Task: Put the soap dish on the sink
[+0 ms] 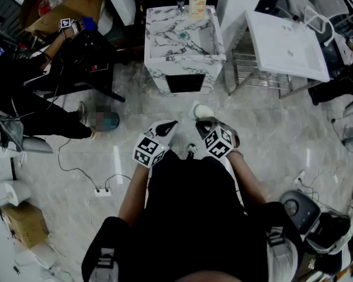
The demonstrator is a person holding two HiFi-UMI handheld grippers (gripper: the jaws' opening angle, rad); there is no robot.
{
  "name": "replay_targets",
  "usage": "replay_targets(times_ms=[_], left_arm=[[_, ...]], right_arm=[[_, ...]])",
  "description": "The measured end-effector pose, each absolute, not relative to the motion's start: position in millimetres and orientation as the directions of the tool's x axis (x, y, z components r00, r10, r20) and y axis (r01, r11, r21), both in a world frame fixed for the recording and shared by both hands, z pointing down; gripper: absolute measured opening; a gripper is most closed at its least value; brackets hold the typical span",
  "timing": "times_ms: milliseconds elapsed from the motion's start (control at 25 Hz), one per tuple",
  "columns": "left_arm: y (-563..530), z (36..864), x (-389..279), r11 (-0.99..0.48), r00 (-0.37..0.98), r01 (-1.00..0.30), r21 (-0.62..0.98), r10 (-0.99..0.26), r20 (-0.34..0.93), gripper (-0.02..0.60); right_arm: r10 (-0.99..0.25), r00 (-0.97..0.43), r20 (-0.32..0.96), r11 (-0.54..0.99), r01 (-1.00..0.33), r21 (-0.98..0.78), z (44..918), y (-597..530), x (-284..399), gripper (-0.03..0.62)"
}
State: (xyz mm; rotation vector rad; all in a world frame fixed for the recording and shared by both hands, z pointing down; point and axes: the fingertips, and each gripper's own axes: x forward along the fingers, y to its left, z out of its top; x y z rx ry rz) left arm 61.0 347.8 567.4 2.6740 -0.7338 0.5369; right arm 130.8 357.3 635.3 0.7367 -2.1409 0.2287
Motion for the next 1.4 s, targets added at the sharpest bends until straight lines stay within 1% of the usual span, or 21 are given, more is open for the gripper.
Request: replay_targets(times_ms=[840,1400], left_arm=[[339,570,55,-0.835,0.806,-0.515,0.196,-0.393,0.443,0.000],[308,574,50,-0.844,0.816,-0.492,0.214,-0.361,0.451,0.000]], right_arm=[[-0.419,-0.478,0.772,0.795,-0.604,0.058,638,353,121,-0.003],[-0.403,-0.461,0.790,0.790,-0.611,0.047,639,325,113,-0.003]])
